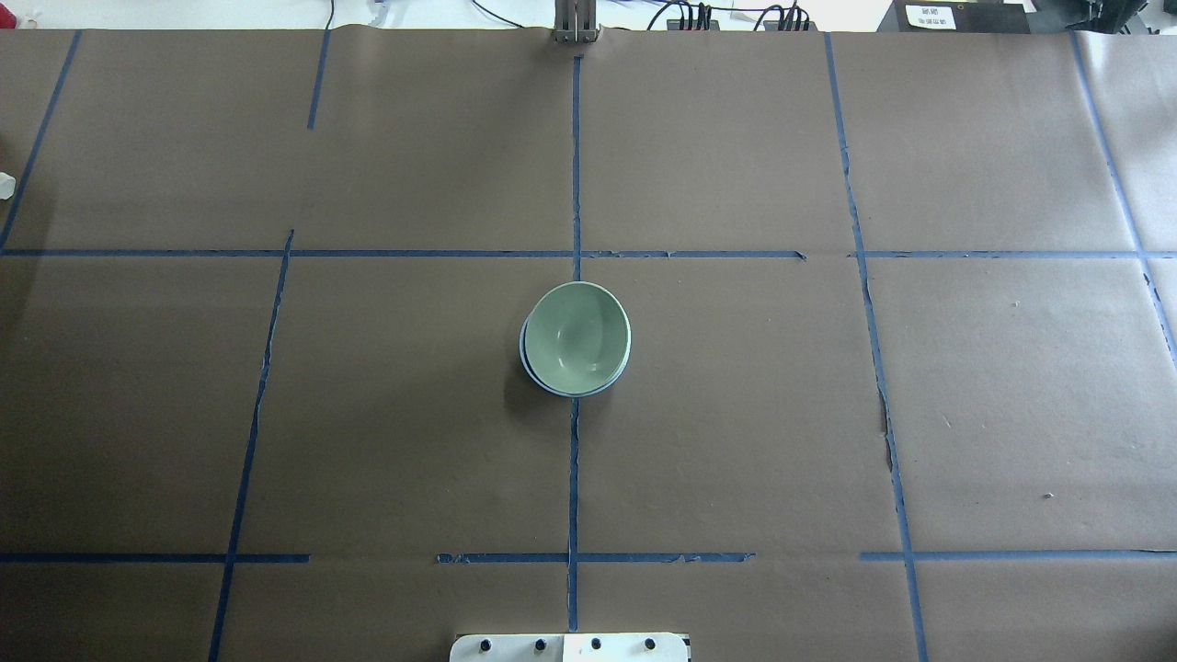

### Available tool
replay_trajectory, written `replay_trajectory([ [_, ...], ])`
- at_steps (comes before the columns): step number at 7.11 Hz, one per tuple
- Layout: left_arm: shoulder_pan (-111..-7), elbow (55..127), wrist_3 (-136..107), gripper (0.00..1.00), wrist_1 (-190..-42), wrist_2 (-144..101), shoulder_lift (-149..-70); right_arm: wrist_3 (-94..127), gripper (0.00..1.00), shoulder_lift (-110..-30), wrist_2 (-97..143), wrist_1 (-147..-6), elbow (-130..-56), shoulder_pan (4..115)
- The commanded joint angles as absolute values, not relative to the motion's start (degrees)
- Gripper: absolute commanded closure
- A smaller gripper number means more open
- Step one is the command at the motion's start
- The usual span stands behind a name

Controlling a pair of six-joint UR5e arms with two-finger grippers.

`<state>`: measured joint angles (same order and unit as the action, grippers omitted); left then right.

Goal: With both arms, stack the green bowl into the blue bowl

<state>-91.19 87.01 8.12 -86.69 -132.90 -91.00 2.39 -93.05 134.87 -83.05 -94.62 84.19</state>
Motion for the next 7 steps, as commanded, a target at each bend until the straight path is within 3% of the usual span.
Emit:
replay_trajectory([
  [1,-91.2,87.0,8.2,0.00,-86.7,-133.0,-90.4,1.7,0.00,-96.5,141.6,-83.3,-94.0,90.9],
  [7,-91.3,87.1,8.1,0.00,-86.8,-133.0,-89.5,-1.7,0.00,-98.0,139.0,-83.2,-94.4,92.9],
])
